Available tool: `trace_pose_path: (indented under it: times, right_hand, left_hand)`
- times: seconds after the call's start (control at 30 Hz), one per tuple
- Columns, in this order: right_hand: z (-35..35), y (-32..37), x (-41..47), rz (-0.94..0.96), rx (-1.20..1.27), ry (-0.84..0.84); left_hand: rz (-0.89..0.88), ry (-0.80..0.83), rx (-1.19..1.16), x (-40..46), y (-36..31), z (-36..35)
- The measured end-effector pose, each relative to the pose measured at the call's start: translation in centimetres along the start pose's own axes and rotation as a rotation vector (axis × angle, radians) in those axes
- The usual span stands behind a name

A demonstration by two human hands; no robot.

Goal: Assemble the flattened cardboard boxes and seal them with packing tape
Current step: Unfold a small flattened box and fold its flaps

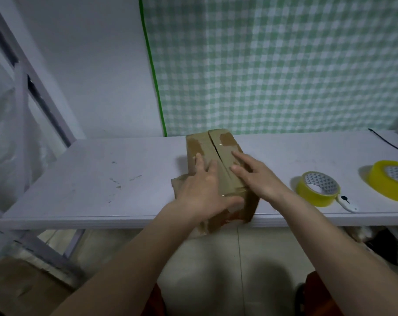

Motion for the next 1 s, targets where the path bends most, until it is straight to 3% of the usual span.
trace_pose_path:
  times: [0.13,0.3,0.4,0.5,0.57,0.67,0.87,1.0]
  right_hand:
    - [3.4,-0.6,2.2,-0.052,-0.047,-0.177]
    - [3.4,-0.5,3.5,-0.014,0.066,-0.058]
    - [3.0,0.3,4.0,0.011,0.086,0.005]
    - [2.7,0.2,5.0,-0.021,-0.038,0.040]
    - [3.4,0.0,5.4,-0.071,-0.127,-0.026]
    - [5.0,-0.9,5.0,-0.151,-0.027,-0.192]
    - [4.7,-2.3,4.7,-0.111,-0.121,-0.135]
    - [4.5,-2.6,4.7,-0.078,-0.117,-0.117]
  left_hand:
    - [-0.148,0.089,0.029,-2.9,-4.2,-1.5]
    - [-0.361,-0.165,0.304,-1.0,-2.7,2.4]
    - [-0.327,-0.069,0.427,2.1,-0.2,3.2]
    - [-0.180,0.105,0.380,4.2,1.7,1.8]
    - [-0.056,0.060,0.352,5.0,1.5,1.2]
    - [0.114,-0.017,0.349,5.5,-0.6,0.3]
    - [0.001,-0.031,0.406,6.7,-1.7,1.8]
    - [0.072,0.167,0.235,7.8,1.9,2.5]
Point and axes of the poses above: each hand's wrist, its own x-axis towards the middle knuckle, its own z-axis out of the back of the hand, y = z × x, the point moved 6 cm from there along x, towards the middle knuckle, and after that the axes turned 5 degrees about -x, right-handed, at the moved point
